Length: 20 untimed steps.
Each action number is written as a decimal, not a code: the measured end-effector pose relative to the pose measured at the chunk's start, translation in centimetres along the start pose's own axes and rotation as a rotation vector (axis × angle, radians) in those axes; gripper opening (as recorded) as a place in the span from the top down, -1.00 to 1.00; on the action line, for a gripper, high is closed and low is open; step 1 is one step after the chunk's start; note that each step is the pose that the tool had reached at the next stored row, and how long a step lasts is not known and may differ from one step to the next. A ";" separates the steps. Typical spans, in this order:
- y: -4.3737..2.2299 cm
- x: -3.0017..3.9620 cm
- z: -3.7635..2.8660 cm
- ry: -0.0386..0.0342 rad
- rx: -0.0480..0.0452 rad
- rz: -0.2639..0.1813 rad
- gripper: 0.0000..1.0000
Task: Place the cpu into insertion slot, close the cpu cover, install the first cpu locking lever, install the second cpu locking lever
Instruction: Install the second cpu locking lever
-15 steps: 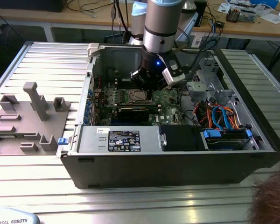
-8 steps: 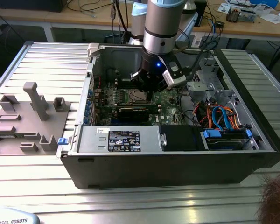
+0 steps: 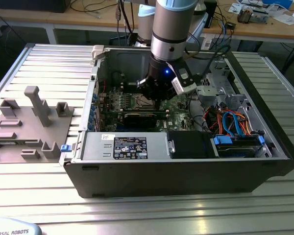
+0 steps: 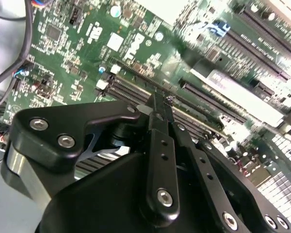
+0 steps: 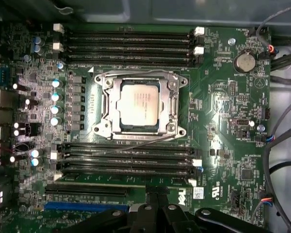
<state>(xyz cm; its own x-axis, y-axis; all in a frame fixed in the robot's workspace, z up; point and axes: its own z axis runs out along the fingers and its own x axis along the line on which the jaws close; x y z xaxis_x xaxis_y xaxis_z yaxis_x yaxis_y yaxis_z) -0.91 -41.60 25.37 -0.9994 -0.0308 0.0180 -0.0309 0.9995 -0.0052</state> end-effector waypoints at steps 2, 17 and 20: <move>-0.17 0.01 0.01 -0.0002 -0.0050 0.000 0.79; 0.03 0.07 0.98 -0.0037 -0.1201 -0.003 0.79; 0.32 0.18 1.19 -0.0037 -0.1209 -0.003 0.79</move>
<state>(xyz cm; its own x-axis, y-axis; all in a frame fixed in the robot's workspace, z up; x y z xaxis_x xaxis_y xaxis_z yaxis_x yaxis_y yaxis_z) -1.11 -41.29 24.18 -0.9993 -0.0335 0.0141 -0.0317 0.9928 0.1154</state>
